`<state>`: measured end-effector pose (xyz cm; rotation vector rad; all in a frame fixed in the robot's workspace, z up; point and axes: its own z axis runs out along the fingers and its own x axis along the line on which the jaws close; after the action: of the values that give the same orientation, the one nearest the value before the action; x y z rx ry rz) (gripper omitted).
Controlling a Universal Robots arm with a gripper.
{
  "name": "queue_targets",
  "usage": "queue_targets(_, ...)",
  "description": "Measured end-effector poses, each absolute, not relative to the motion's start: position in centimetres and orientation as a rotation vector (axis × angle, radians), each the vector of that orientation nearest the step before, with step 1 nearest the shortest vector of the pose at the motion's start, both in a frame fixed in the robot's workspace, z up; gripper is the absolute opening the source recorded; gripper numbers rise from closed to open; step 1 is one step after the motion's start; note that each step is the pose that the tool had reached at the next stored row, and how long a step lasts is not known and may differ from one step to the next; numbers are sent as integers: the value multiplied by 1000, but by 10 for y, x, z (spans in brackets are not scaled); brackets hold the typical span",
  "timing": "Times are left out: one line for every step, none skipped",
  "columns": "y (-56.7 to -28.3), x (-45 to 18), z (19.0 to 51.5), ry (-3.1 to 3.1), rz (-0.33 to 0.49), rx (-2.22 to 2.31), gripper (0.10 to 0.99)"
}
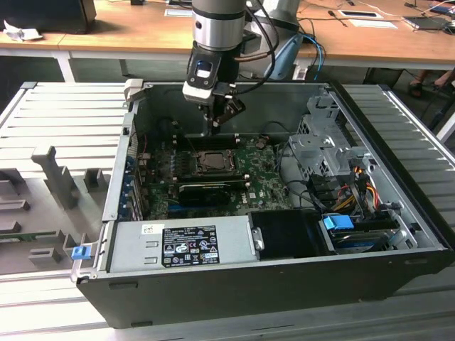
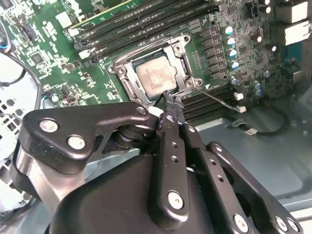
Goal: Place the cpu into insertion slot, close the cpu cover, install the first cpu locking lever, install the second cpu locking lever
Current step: 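Install the first cpu locking lever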
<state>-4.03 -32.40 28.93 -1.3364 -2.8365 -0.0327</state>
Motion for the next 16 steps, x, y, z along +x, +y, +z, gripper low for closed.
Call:
queue_targets(-324,-40,289,-2842,-33,-1325,106)
queue_targets(-324,-40,289,-2848,-33,-1312,106)
queue_targets(-324,-40,289,-2856,-33,-1294,106)
queue_targets(-324,-40,289,-2862,-33,-1280,106)
queue_targets(-324,-40,289,-2868,-32,-1266,106)
queue_targets(-324,-40,289,-2874,-32,-1251,106)
queue_targets(-324,-40,289,-2884,-32,-1228,106)
queue_targets(-324,-40,289,-2900,-32,-1189,106)
queue_targets(-324,-40,289,-2911,-32,-1163,106)
queue_targets(-324,-40,289,-2924,-32,-1127,106)
queue_targets(-324,-40,289,-2934,-32,-1102,106)
queue_targets(-324,-40,289,-2946,-32,-1069,106)
queue_targets(-324,-40,289,-2959,-32,-1031,106)
queue_targets(-324,-40,289,-2970,-31,-999,106)
queue_targets(-324,-40,289,-2987,-31,-945,106)
queue_targets(-324,-40,289,-2995,-31,-919,106)
